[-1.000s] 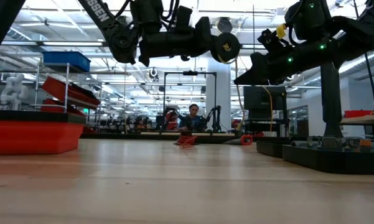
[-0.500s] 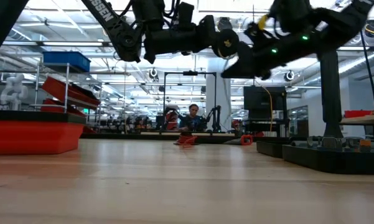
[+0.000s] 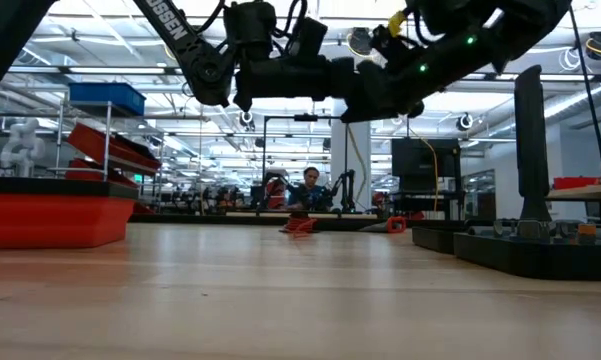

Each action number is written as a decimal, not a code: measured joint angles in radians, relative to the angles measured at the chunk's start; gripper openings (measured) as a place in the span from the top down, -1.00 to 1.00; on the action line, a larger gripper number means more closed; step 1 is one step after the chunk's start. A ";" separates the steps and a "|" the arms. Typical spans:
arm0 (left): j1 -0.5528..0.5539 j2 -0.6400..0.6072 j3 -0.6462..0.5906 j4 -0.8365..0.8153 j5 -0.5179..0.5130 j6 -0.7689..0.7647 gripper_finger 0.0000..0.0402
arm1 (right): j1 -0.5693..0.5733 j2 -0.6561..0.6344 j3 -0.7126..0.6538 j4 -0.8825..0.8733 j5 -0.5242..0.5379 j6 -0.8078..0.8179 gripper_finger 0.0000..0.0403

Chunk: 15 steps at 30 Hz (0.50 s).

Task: Coil cords
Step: Coil the yellow wire onto the spool

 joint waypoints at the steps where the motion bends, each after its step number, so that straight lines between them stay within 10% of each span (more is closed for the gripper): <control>1: 0.001 0.000 0.000 -0.012 -0.004 0.020 0.97 | 0.003 -0.010 0.000 -0.010 0.000 0.002 1.00; 15: -0.006 0.000 -0.001 -0.237 -0.024 0.189 0.97 | 0.037 -0.213 0.000 -0.304 0.010 0.038 1.00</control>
